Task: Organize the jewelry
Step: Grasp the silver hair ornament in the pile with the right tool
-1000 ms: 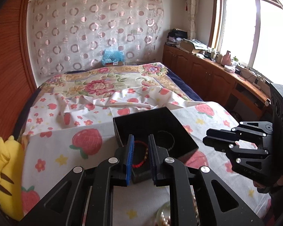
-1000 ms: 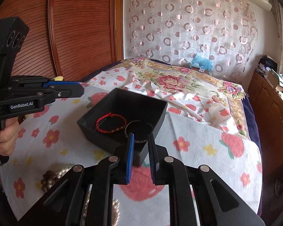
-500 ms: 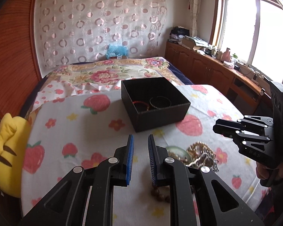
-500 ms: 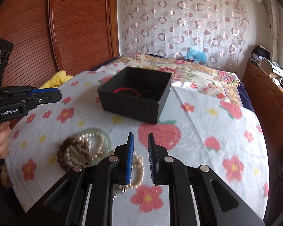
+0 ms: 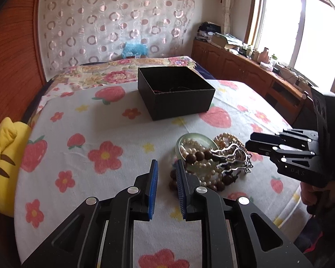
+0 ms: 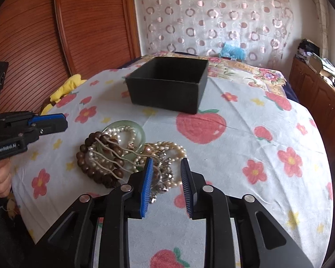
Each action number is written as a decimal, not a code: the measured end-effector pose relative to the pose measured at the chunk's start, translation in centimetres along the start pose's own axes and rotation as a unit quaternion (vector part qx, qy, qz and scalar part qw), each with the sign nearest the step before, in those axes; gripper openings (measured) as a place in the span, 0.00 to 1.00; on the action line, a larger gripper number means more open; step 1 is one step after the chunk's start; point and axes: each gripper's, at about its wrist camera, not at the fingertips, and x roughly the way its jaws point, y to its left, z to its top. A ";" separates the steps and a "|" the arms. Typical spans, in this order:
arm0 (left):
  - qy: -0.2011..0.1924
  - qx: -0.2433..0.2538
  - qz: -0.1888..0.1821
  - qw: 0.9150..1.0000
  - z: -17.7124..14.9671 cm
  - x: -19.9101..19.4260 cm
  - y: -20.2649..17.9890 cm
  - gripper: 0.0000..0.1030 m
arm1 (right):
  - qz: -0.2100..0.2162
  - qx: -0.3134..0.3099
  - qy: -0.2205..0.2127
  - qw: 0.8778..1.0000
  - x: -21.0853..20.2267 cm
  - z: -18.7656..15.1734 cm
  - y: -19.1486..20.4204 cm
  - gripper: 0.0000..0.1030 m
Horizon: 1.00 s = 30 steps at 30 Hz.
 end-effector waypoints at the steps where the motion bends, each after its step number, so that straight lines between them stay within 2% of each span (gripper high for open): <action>1: 0.002 0.002 0.000 1.000 -0.1 0.1 -0.1 0.17 | 0.003 -0.002 0.004 1.000 0.3 0.2 0.1 0.39; 3: 0.004 0.001 -0.002 1.000 -0.3 0.3 -0.1 0.20 | 0.006 -0.001 0.008 1.000 0.7 0.3 0.0 0.41; 9: 0.012 0.001 -0.005 1.000 -0.7 0.8 -0.2 0.20 | 0.015 -0.009 0.029 0.999 1.9 0.1 0.1 0.41; 14: 0.019 -0.002 -0.008 1.000 -0.8 1.4 -0.3 0.20 | 0.052 -0.006 0.052 0.997 2.6 0.2 0.0 0.42; 19: 0.023 -0.003 -0.011 1.000 -1.1 1.7 -0.5 0.21 | 0.055 -0.006 0.053 0.997 2.7 0.1 0.1 0.42; 23: 0.029 -0.009 -0.010 0.999 -1.2 2.2 -0.2 0.21 | 0.058 -0.008 0.052 0.997 2.5 -0.1 0.1 0.25; 30: 0.033 -0.012 -0.007 0.999 -1.2 2.6 0.0 0.22 | 0.060 -0.006 0.038 0.997 1.5 -0.2 0.1 0.17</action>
